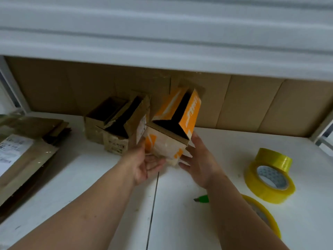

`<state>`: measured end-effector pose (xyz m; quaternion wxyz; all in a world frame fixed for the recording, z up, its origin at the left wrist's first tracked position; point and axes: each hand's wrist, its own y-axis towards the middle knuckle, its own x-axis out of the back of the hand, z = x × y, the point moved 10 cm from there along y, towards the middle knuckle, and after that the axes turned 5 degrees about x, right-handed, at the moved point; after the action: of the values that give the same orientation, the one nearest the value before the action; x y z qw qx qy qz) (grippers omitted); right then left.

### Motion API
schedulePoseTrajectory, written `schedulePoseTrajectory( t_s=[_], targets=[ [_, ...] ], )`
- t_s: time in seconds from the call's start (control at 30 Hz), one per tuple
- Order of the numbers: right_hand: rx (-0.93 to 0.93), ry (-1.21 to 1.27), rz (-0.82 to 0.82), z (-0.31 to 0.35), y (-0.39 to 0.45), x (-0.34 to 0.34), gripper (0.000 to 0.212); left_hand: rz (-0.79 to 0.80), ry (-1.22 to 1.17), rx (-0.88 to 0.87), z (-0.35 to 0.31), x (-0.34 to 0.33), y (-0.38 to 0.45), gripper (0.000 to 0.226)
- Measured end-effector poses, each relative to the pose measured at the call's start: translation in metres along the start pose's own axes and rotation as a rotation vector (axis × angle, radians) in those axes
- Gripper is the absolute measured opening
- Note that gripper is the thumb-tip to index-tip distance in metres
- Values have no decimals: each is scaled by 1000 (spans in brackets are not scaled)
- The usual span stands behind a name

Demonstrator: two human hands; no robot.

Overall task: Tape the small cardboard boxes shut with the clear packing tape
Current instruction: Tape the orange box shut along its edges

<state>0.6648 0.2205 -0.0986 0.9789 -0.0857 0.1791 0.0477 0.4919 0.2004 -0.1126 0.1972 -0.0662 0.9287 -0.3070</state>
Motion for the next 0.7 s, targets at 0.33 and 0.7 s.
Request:
schedulePoseTrajectory(
  t_s=[0.33, 0.7],
  targets=[
    [-123, -354, -135, -13, 23, 23, 13, -167, 159, -249, -3, 4, 14, 33],
    [18, -596, 53, -13, 57, -21, 47, -133, 132, -265, -3, 12, 14, 40]
  ],
)
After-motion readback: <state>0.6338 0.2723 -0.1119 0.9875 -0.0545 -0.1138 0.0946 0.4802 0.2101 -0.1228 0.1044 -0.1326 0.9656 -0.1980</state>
